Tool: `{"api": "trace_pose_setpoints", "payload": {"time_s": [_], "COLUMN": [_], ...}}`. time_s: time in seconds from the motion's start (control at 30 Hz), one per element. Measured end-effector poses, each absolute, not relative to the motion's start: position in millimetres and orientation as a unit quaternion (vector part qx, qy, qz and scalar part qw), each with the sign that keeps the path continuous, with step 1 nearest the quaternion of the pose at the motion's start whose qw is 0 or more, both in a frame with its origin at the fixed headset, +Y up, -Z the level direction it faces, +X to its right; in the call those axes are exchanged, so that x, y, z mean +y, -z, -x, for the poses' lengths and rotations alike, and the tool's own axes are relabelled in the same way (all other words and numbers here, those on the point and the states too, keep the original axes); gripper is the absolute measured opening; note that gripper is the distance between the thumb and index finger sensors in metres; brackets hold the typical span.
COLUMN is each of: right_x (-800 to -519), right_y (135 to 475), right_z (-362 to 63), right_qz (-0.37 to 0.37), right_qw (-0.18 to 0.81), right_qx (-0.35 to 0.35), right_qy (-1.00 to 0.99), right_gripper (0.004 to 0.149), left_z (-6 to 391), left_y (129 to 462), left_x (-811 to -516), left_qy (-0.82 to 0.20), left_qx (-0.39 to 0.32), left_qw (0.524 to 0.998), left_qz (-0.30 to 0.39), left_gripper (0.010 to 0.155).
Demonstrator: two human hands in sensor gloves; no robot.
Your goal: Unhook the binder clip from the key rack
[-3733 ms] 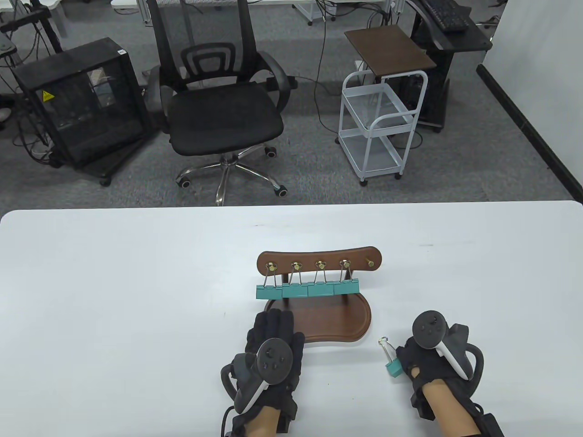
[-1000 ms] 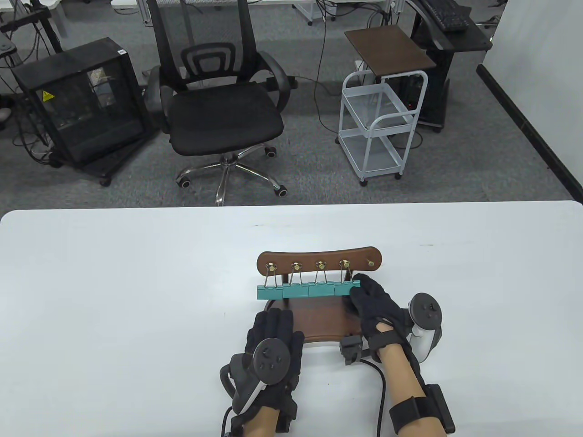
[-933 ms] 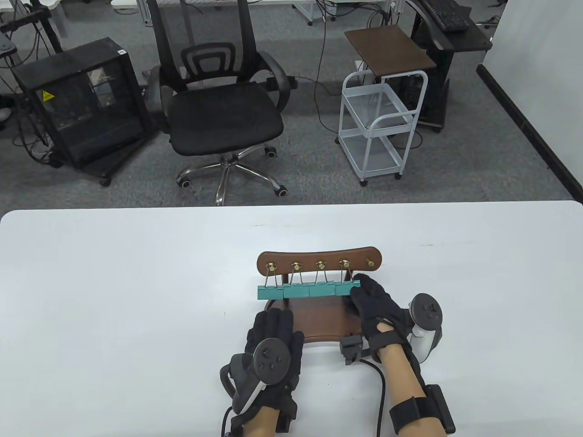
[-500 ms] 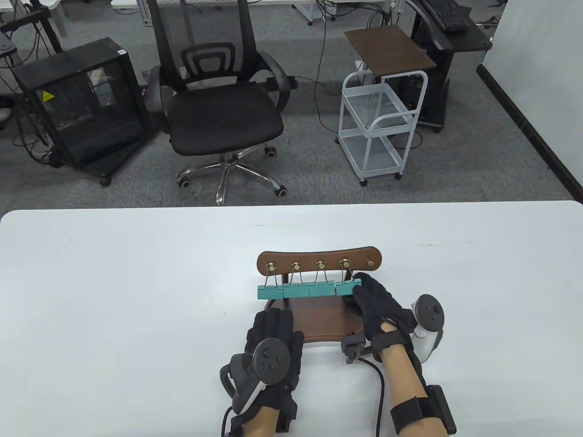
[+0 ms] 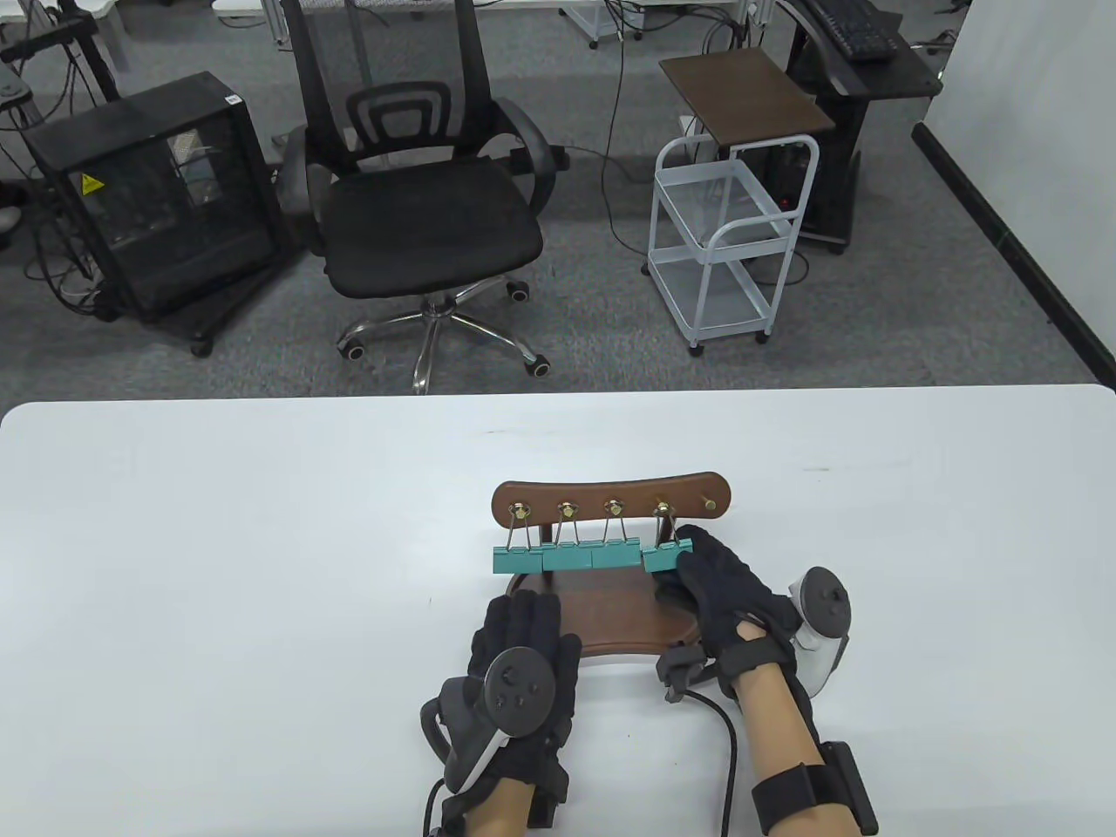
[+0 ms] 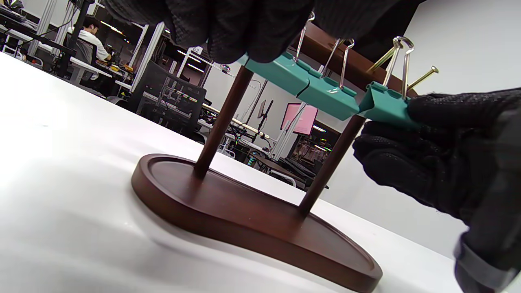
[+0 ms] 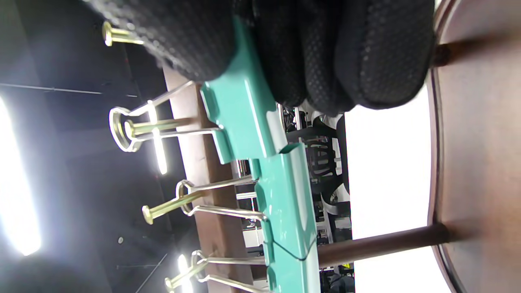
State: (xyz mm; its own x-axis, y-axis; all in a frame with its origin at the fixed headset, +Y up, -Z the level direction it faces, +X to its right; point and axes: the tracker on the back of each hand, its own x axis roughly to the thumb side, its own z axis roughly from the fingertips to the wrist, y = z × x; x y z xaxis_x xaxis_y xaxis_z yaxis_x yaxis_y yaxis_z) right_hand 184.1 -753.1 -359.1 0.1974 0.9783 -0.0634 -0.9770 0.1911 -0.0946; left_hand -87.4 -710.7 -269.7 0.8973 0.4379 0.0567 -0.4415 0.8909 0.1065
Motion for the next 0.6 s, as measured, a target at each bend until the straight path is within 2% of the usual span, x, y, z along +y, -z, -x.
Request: {"api": "trace_pose_setpoints", "payload": {"time_s": [0.37,0.6], "right_x": [-751.0,-741.0], "right_y": [345.0,332.5], "right_z": [-195.5,-189.5], "right_qz": [0.012,-0.02], "right_qw": [0.765,0.759], "right_qx": [0.043,0.048], "right_qy": [-0.642,-0.649], "right_gripper": [0.055,0.052], "left_z": [87.2,87.0], "left_y": [269.8,269.3], "left_x": [-710.1,-710.0], "left_qy": [-0.229,-0.23], "left_qx": [-0.018,-0.02], "left_qw": [0.971,0.971], "left_qz": [-0.06,-0.061], "left_gripper": [0.061,0.061]}}
